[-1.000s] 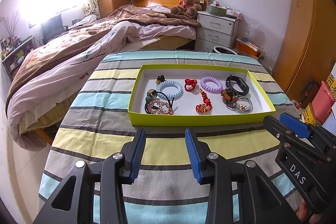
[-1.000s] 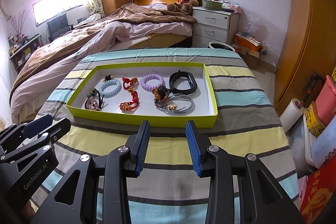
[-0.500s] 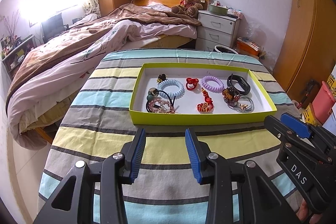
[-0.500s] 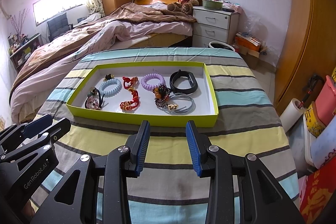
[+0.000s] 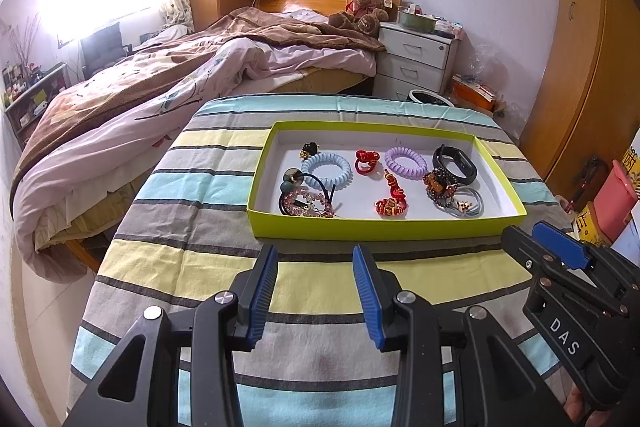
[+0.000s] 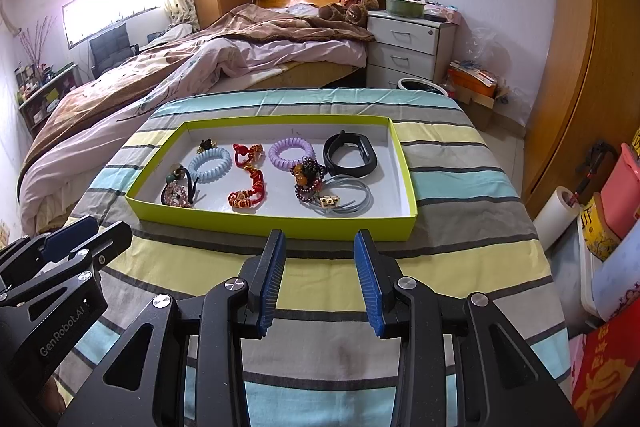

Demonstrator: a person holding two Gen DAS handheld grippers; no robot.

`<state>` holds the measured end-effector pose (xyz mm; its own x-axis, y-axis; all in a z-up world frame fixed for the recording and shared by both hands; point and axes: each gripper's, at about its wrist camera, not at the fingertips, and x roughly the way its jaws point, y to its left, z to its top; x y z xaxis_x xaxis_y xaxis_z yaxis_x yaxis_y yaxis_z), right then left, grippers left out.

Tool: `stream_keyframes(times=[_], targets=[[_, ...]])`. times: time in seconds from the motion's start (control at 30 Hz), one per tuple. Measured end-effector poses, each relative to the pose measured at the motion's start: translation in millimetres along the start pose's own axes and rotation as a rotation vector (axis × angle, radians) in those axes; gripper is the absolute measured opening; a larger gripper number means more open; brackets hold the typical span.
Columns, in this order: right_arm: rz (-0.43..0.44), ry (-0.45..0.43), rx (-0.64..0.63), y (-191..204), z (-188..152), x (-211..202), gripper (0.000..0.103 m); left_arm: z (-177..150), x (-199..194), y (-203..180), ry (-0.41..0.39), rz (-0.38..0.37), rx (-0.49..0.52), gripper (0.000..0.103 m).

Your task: Organize jewelry

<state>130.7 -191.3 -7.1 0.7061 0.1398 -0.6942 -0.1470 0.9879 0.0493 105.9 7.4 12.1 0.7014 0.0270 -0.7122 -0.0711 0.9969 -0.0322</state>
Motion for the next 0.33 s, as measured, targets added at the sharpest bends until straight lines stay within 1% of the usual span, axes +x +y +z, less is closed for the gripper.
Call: stream_keyframes(times=[0.33], targets=[[0.000,0.000,0.001,-0.4,-0.5,-0.1,0.036,-0.3,1.7,0.5,0.003,0.005,-0.004,0.039]])
